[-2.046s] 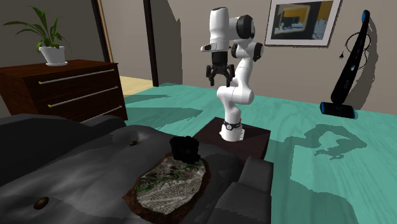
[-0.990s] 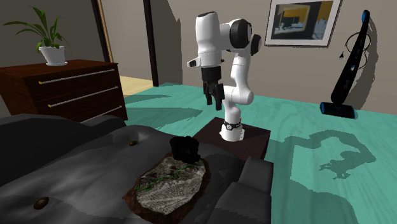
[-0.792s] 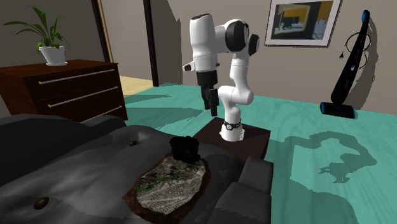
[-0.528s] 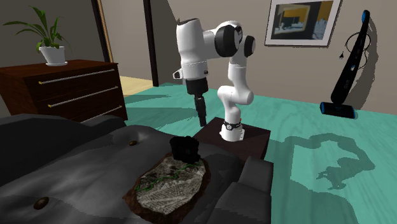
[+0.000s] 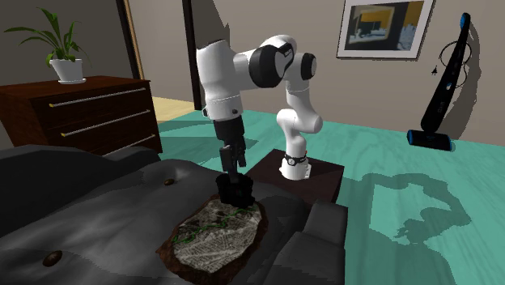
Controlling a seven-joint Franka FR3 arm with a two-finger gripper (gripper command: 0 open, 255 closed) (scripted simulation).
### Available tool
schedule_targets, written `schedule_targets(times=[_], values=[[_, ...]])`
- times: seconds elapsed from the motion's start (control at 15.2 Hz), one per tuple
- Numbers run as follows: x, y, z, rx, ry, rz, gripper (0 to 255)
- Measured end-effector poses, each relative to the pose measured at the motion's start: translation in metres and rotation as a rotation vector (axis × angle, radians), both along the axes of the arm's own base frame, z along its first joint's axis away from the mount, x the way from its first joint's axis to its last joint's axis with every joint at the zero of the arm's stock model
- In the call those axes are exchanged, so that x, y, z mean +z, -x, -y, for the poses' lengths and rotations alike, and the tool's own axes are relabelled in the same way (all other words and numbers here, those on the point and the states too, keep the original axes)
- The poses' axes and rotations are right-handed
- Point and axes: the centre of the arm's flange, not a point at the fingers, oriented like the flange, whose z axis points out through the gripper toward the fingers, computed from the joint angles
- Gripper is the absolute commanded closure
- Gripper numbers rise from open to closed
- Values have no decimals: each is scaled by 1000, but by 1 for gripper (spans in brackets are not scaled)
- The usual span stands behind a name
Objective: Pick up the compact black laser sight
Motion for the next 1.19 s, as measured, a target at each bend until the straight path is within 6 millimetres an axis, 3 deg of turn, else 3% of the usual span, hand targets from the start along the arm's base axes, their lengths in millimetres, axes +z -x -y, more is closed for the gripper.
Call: schedule_targets(times=[0.4,0.46,1.19], values=[[-30,-4,3,-7,-1,-2,0],[-32,-4,3,-8,-1,-2,255],[-32,-3,3,-8,-1,-2,255]])
